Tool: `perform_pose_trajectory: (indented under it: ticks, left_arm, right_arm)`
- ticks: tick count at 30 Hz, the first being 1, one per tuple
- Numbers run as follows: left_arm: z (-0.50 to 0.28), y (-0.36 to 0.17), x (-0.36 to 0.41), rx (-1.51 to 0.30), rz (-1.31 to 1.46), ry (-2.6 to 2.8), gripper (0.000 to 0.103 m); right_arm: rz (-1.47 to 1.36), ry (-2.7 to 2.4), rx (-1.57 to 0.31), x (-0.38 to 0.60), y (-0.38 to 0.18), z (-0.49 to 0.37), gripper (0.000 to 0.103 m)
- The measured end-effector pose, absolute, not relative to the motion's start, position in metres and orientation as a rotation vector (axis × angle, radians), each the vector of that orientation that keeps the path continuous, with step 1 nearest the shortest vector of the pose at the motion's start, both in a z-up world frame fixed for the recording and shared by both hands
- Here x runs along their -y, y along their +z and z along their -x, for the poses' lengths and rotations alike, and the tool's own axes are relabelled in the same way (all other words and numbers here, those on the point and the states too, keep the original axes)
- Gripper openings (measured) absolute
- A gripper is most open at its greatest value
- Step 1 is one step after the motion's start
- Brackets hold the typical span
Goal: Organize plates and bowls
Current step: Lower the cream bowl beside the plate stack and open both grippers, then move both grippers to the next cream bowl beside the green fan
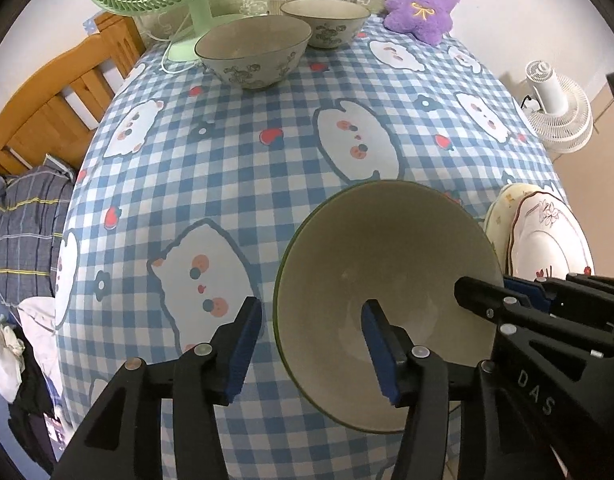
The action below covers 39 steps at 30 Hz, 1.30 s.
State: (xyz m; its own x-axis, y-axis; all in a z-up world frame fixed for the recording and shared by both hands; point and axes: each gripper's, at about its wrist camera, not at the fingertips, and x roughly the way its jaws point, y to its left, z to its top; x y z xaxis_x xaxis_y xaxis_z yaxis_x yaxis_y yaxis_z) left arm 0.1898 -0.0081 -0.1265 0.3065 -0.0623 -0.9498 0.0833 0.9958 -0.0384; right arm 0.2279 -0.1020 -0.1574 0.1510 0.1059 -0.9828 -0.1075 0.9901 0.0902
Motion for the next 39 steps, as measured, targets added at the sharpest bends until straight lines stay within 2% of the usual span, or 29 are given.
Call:
perform_pose_trajectory:
  ticks: [9,39]
  left_arm:
    - [-0.195,-0.105,0.013,-1.208,-0.017,-0.068,0.062]
    - [-0.234,-0.005,0.025,-0.992,-0.002,0.081,0.068]
  right_arm:
    - [0.065,0.135,-1.332,0.107,-0.131,-0.227,0.016]
    - [0.077,0.265,-1.067,0.123,-0.030,-0.268,0.016]
